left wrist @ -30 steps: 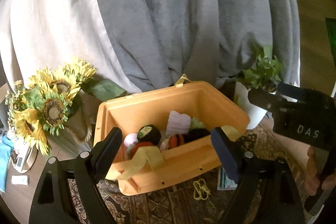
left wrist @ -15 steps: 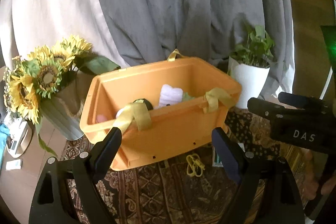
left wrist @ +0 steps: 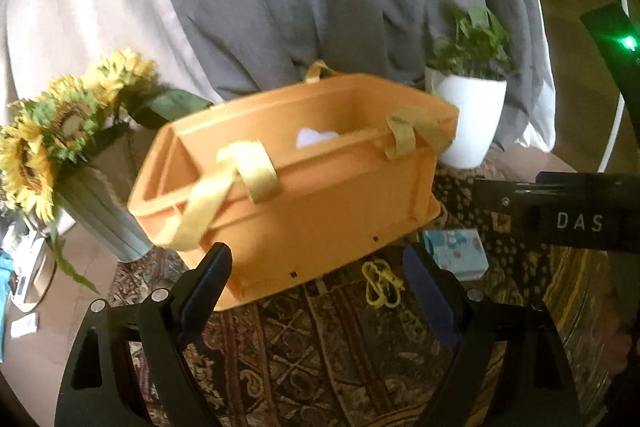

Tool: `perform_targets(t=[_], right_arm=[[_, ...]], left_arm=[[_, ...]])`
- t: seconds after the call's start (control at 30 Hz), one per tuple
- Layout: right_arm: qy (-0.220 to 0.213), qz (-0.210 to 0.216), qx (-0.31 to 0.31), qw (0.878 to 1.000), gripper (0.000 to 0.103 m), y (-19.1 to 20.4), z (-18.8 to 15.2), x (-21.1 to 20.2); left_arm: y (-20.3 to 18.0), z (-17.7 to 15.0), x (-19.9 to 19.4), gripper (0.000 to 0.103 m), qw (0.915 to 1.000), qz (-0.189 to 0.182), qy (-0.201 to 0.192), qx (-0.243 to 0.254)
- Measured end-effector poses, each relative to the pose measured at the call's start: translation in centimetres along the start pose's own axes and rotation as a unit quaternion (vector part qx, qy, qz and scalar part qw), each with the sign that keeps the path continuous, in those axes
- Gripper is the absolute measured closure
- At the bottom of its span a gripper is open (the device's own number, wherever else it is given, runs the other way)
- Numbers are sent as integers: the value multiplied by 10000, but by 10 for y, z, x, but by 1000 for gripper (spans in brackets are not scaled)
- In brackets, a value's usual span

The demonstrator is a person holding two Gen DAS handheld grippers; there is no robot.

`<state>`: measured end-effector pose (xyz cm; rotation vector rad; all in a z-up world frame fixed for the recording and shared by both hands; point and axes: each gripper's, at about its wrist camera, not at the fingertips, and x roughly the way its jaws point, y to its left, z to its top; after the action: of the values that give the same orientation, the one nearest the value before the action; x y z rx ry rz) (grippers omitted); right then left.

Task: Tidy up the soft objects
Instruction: 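Withdraw both tools from the crate toward the blue tissue pack and yellow cord, then grasp the yellow cord with the left gripper while the right gripper grasps the blue tissue pack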

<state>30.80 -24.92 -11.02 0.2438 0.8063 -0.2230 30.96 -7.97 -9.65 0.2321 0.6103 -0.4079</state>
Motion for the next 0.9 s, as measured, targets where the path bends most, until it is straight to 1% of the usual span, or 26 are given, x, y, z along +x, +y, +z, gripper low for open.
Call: perform_targets(t=[0.13,0.37,0.43,0.47,0.57,0.8,0.9], right_arm=[[230,-91,142,9996,16,1,-5,12],[762,-104,540,9956,16,-3,-9,40],[879,-98,614,9942,16,-3,-9,47],[888,-221,671,9935,16,-4,-9,50],[1003,-142,783,9918,16,-5,-9,59],[1221,-79,814,9891,16,-1,-8,80],[1304,-143,823,9879,16,-1,-7,87]], left_arm=[[-1,-8,9,15,9999,-82,127,73],[-20,-19,20,15,9982,-105,101,583],[-25,-21,25,15,9978,-165,139,627],[-28,-22,28,15,9976,-214,170,642],[-33,-26,39,15,9972,-285,268,644],[-38,-34,60,18,9963,-395,427,637],[-42,-37,69,22,9956,-412,542,648]])
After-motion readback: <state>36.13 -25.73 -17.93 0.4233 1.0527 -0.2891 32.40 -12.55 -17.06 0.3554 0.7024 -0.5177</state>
